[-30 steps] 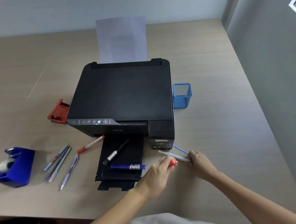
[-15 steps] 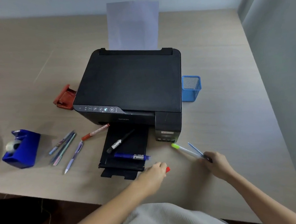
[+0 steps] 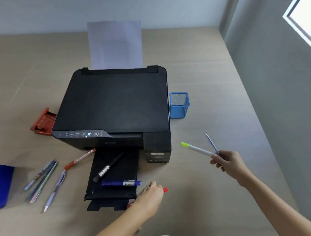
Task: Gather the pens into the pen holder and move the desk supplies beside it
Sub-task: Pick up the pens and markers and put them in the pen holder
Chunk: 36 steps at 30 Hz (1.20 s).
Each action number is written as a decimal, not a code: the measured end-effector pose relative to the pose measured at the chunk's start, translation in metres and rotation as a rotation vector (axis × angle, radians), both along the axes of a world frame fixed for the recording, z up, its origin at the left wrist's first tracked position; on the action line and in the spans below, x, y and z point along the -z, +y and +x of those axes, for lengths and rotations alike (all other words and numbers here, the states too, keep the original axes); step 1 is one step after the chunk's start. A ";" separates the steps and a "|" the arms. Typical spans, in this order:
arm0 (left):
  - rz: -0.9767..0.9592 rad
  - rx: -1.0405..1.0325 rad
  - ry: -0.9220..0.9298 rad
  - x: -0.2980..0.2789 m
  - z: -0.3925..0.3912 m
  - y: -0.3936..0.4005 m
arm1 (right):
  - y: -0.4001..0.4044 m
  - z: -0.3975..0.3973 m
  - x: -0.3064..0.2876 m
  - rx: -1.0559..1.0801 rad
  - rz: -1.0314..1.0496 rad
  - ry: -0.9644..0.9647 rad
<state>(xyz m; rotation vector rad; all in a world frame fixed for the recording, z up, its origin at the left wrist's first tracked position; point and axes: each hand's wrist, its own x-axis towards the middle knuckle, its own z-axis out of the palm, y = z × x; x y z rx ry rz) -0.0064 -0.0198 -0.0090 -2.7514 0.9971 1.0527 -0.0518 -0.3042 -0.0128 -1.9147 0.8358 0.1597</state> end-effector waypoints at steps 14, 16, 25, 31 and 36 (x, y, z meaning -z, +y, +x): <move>-0.909 -0.333 -0.511 -0.156 0.198 -0.141 | -0.023 0.186 -0.060 -0.158 -0.427 0.011; -0.745 -0.301 -0.499 -0.144 0.216 -0.164 | -0.021 0.198 -0.055 -0.194 -0.423 0.043; -0.217 -0.139 -0.324 -0.105 0.252 -0.220 | -0.039 0.229 -0.047 -0.232 -0.406 0.078; -0.512 -0.464 -0.086 -0.091 0.280 -0.232 | -0.043 0.235 -0.044 -0.177 -0.413 -0.032; -0.908 -0.749 0.091 -0.087 0.285 -0.236 | -0.041 0.230 -0.040 -0.133 -0.388 -0.056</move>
